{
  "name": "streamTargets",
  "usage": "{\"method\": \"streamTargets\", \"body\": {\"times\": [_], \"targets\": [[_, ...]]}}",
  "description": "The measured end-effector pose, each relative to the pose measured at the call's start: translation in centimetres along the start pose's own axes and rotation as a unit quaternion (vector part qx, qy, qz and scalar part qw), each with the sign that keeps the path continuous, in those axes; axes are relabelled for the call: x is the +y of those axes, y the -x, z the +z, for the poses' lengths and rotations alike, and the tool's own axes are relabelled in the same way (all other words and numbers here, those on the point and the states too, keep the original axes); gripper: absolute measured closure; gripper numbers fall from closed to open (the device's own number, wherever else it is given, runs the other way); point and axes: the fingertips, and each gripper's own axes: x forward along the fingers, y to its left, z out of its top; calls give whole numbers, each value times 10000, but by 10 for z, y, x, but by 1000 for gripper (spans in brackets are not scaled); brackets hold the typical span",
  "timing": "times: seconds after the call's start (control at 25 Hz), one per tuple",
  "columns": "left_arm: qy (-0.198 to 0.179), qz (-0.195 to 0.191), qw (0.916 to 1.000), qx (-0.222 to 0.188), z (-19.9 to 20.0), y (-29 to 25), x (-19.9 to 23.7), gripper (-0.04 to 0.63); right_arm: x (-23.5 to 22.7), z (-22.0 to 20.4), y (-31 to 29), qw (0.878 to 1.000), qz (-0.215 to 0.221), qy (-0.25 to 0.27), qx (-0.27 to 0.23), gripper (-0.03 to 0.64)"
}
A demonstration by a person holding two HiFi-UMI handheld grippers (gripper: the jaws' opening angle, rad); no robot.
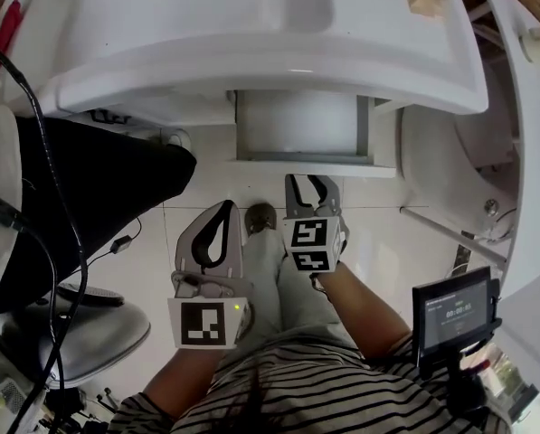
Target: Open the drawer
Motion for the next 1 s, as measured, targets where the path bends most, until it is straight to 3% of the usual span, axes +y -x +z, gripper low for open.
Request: {"method": "streamTargets", "body": {"times": [0.28,0.52,0.68,0.76,0.84,1.0], "targets": [[17,-42,10000,5,1,27,-17,581,30,-42,43,9991,232,56,357,505],[2,30,10000,58,3,48,-26,581,33,-47,52,9983,335,121,461,511],[124,102,9999,-12,11,58,-25,581,29,-46,56,9973,31,-63,732,498],[178,119,9998,6,19,69,-28,581,31,-40,74,9967,-72,-172,786,539],[137,121,9998,18,32,88,-37,581,35,-23,109,9980,46,-177,606,545],[-40,240,9995,-216,76,132,-53,581,30,46,204,9987,419,188,-218,565]]}}
